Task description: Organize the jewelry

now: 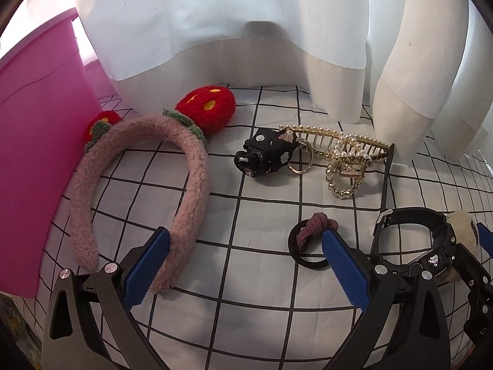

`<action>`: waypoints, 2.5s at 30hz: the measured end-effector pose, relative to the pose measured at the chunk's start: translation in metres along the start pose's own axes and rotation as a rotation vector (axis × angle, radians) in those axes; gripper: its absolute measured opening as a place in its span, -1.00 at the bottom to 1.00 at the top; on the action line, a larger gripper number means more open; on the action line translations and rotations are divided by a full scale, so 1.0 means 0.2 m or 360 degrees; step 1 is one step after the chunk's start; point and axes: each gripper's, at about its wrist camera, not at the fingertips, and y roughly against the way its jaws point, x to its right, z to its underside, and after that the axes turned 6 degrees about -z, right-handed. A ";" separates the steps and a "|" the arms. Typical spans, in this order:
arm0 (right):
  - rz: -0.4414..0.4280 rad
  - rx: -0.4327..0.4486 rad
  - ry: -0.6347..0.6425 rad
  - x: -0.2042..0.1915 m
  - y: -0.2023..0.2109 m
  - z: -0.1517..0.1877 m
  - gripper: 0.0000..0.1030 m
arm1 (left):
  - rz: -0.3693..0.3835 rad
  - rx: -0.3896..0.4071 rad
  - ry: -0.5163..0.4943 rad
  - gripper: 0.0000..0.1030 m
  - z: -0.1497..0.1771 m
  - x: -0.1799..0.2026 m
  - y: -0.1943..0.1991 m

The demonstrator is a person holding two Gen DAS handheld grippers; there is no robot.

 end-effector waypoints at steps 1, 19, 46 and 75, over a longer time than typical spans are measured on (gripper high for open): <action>0.0008 -0.0003 0.0004 0.00 -0.01 0.00 0.32 | -0.0014 0.0001 -0.0005 0.88 0.00 0.01 0.00; 0.0016 -0.0051 0.0004 0.00 -0.08 0.01 0.33 | -0.0105 0.0086 -0.0092 0.19 0.02 0.10 0.00; -0.0003 -0.0007 0.0046 -0.02 -0.06 0.05 0.32 | 0.0076 0.0234 -0.0014 -0.96 0.07 0.01 0.21; -0.0041 0.0013 0.0000 0.00 -0.05 0.06 0.32 | 0.0276 -0.0022 0.0077 -0.70 0.05 0.00 0.03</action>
